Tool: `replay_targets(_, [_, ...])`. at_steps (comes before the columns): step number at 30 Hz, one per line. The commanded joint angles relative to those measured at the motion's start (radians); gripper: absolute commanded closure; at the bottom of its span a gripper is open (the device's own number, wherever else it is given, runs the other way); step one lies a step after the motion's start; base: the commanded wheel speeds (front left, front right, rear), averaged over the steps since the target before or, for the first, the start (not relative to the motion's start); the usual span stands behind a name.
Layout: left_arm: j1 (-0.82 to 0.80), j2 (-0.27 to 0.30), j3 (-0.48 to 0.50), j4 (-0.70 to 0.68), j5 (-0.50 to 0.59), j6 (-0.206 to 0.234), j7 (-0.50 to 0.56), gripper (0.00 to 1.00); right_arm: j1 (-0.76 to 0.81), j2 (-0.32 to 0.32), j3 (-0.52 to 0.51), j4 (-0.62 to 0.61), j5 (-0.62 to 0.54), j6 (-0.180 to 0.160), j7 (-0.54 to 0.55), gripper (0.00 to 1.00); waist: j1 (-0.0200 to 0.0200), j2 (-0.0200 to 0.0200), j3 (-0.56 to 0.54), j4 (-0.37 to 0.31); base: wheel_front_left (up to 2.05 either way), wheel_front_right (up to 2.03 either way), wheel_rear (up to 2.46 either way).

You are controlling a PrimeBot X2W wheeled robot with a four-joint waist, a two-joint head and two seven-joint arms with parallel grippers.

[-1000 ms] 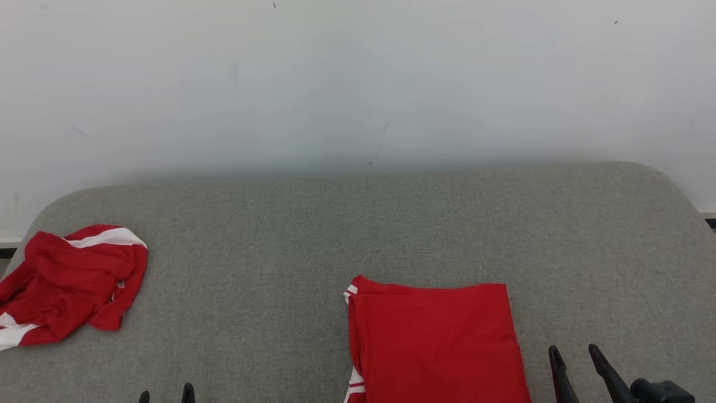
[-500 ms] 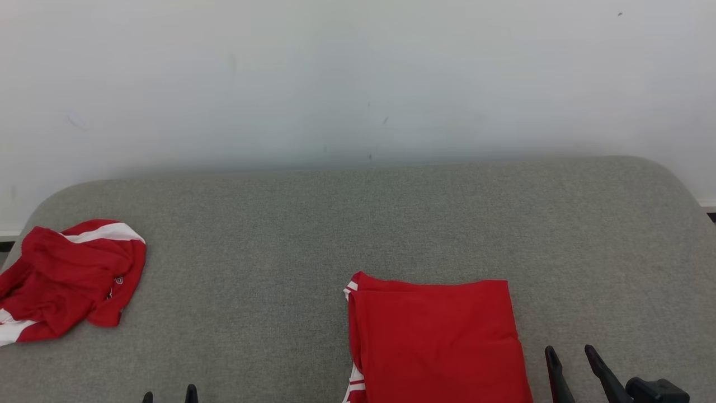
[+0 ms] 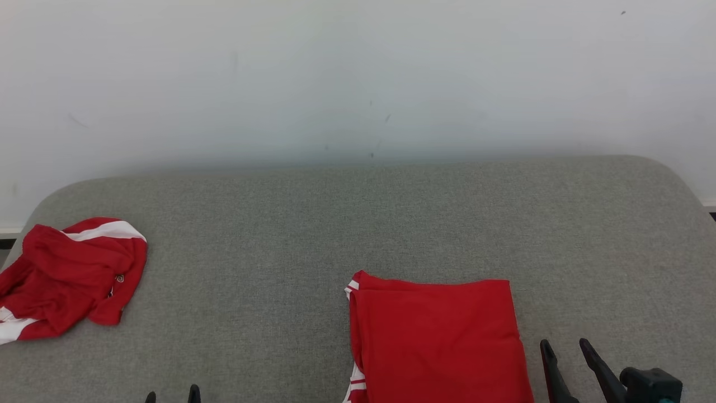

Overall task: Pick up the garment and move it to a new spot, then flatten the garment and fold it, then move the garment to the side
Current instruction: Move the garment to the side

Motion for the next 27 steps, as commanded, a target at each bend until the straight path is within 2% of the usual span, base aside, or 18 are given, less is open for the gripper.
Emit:
replay_targets(1, [-0.003,-0.001,0.002,-0.001,-0.011,0.001,-0.003,0.0,-0.02,-0.01,0.004,0.003,0.003,-0.003,0.018,0.0,0.0,0.0,0.0,0.0,0.0,0.0,0.0])
replay_targets(5, [0.01,-0.001,0.007,-0.002,-0.017,0.001,-0.003,0.0,-0.072,-0.029,0.002,0.011,0.019,-0.003,0.151,0.0,0.0,0.0,0.005,-0.006,0.0,0.0,0.0])
replay_targets(11, [-0.012,-0.001,-0.006,-0.009,-0.014,0.001,-0.003,0.0,-0.183,-0.044,-0.032,0.024,0.016,-0.003,0.458,0.0,0.0,0.0,0.035,0.004,0.0,0.0,0.0])
replay_targets(16, [-0.029,-0.001,-0.027,-0.015,-0.023,0.001,-0.003,0.0,-0.25,-0.029,-0.074,0.052,0.003,-0.002,0.698,0.0,0.0,0.0,0.077,0.027,0.0,0.0,0.0])
replay_targets(20, [-0.053,0.0,-0.039,-0.023,-0.028,0.001,-0.003,0.0,-0.287,-0.004,-0.095,0.06,0.004,-0.002,0.8,0.0,0.0,0.0,0.121,0.053,0.0,0.0,0.0])
replay_targets(27, [-0.085,-0.001,-0.047,-0.022,-0.024,0.001,-0.003,0.0,-0.314,0.003,-0.102,0.078,-0.042,-0.003,0.869,0.0,0.0,0.0,0.162,0.082,0.0,0.0,0.0])
